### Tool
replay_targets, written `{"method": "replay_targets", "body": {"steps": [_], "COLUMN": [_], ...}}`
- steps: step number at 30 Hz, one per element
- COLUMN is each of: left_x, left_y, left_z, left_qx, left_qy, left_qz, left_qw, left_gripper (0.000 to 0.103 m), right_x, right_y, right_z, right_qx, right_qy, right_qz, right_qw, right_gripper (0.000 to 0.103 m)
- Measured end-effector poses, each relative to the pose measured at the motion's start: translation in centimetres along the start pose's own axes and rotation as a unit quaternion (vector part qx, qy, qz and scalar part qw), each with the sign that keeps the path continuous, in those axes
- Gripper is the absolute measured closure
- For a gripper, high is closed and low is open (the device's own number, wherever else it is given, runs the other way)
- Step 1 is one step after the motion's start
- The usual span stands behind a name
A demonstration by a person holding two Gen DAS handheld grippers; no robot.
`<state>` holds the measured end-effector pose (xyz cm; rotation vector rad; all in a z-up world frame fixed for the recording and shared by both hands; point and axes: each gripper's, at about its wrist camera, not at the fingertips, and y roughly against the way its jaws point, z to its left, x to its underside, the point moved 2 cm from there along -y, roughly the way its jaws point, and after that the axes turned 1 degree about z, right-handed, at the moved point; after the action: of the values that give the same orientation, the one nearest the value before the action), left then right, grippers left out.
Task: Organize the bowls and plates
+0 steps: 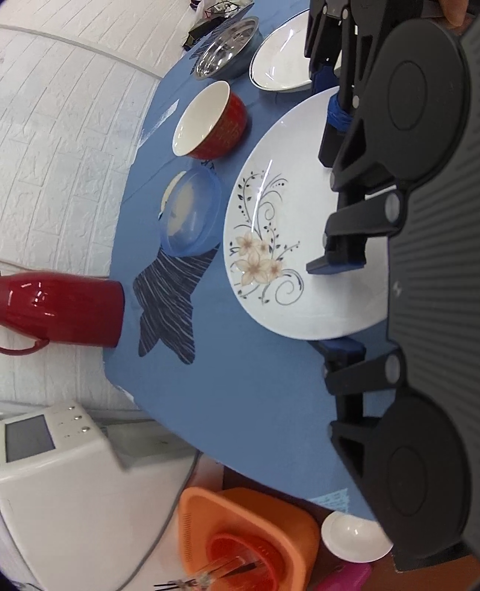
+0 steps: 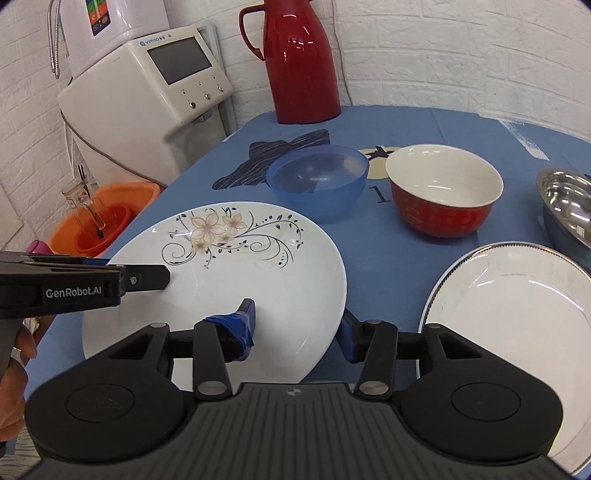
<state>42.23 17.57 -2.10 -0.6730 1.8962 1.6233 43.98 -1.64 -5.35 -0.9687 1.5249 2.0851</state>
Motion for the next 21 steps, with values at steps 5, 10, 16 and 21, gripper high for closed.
{"method": "replay_targets", "body": {"steps": [5,10,16,21], "left_x": [0.7,1.3,4.6,9.2], "left_y": [1.8,5.4,9.7,11.8], "left_z": [-0.5,-1.2,-2.6,-3.0], "left_qx": [-0.005,-0.005,-0.012,-0.014], "left_qy": [-0.002,0.000,-0.012,-0.010], "left_qz": [-0.005,-0.022,-0.035,-0.023], "left_qw": [1.0000,0.9997,0.9992,0.9996], "left_gripper": [0.085,0.085,0.085,0.085], "right_x": [0.5,1.5,4.6,8.3], "right_y": [1.8,4.9,8.7,10.6], "right_z": [0.8,1.3,2.5,3.2], "right_qx": [0.000,-0.021,-0.033,-0.040], "right_qy": [0.000,-0.016,-0.026,-0.044], "right_qz": [-0.010,-0.018,-0.028,-0.019], "right_qw": [1.000,0.999,0.999,0.998], "right_gripper": [0.070,0.069,0.067,0.065]}}
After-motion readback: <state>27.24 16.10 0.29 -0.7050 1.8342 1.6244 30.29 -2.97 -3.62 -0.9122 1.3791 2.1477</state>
